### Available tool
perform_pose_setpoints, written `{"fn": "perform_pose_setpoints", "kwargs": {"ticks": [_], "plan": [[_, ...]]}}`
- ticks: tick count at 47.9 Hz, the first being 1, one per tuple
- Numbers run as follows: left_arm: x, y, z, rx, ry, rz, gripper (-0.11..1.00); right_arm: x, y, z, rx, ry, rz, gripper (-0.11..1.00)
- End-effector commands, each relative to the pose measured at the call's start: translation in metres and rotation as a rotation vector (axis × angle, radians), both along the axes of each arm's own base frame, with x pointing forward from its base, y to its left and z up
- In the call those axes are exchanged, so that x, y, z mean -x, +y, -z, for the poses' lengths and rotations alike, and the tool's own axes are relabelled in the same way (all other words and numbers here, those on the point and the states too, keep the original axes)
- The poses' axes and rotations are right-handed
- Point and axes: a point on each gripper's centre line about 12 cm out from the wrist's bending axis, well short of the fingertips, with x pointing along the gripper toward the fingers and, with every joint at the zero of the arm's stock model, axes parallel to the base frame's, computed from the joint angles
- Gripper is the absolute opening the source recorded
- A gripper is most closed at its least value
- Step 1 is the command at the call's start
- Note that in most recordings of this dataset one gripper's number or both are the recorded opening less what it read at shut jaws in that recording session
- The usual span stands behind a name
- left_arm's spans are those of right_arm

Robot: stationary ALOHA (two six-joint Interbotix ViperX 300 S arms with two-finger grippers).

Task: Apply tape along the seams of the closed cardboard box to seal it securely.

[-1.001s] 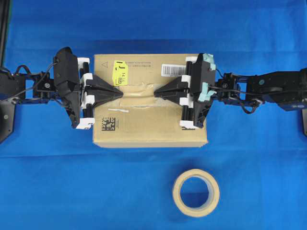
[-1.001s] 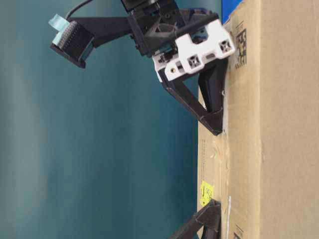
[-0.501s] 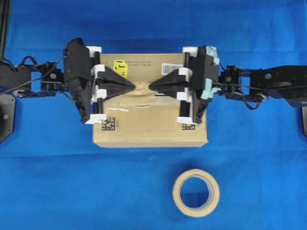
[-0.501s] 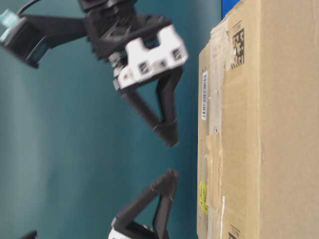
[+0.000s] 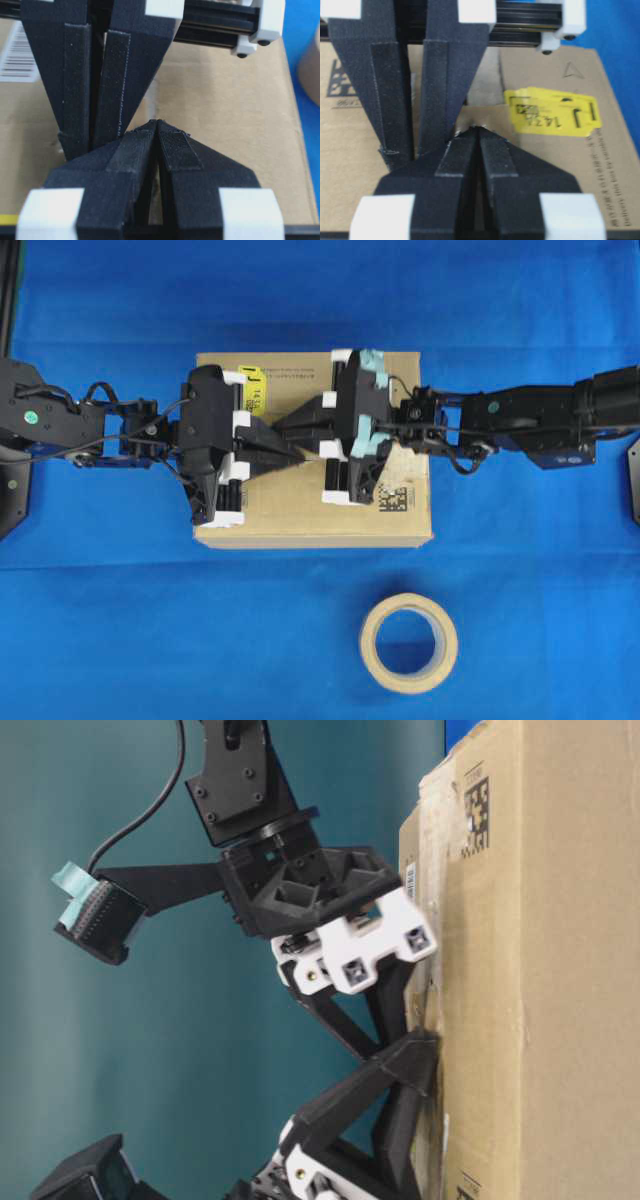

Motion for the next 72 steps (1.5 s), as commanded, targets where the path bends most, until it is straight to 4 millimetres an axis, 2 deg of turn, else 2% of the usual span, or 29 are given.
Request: {"fn": "perform_pose_setpoints", "kwargs": {"ticks": [1,8,16,23,35,44,49,52,61,64,72], "plan": [[0.000,0.002,0.000,0.006,-0.009,-0.011,0.00,-0.002,0.010,-0.010,-0.009,-0.028,-0.016,-0.01],[0.012,0.003,0.019,0.037,0.044,-0.030,0.00,0.007,0.018,0.007,-0.040,0.019,-0.014,-0.01],[0.038,0.004,0.040,0.096,0.114,-0.067,0.00,0.023,0.019,0.025,-0.090,0.073,0.025,-0.01],[0.058,0.004,0.054,0.142,0.144,-0.095,0.00,0.036,0.021,0.030,-0.106,0.093,0.034,-0.01],[0.078,-0.002,0.060,0.181,0.158,-0.101,0.00,0.048,0.024,0.035,-0.115,0.118,0.035,-0.01],[0.075,-0.007,0.058,0.180,0.152,-0.083,0.00,0.050,0.026,0.034,-0.116,0.117,0.032,-0.01],[0.069,-0.007,0.051,0.180,0.129,-0.079,0.00,0.049,0.026,0.028,-0.115,0.100,0.028,-0.01],[0.062,-0.008,0.038,0.181,0.089,-0.073,0.00,0.049,0.027,0.019,-0.114,0.077,0.024,-0.01],[0.048,-0.009,-0.020,0.165,-0.023,-0.044,0.00,0.060,0.028,-0.036,-0.100,-0.038,-0.002,-0.01],[0.051,-0.008,-0.035,0.149,-0.037,-0.036,0.00,0.070,0.028,-0.054,-0.087,-0.074,-0.016,-0.01],[0.077,-0.002,-0.056,0.095,-0.054,-0.031,0.00,0.100,0.024,-0.074,-0.048,-0.101,-0.032,-0.01]]}}
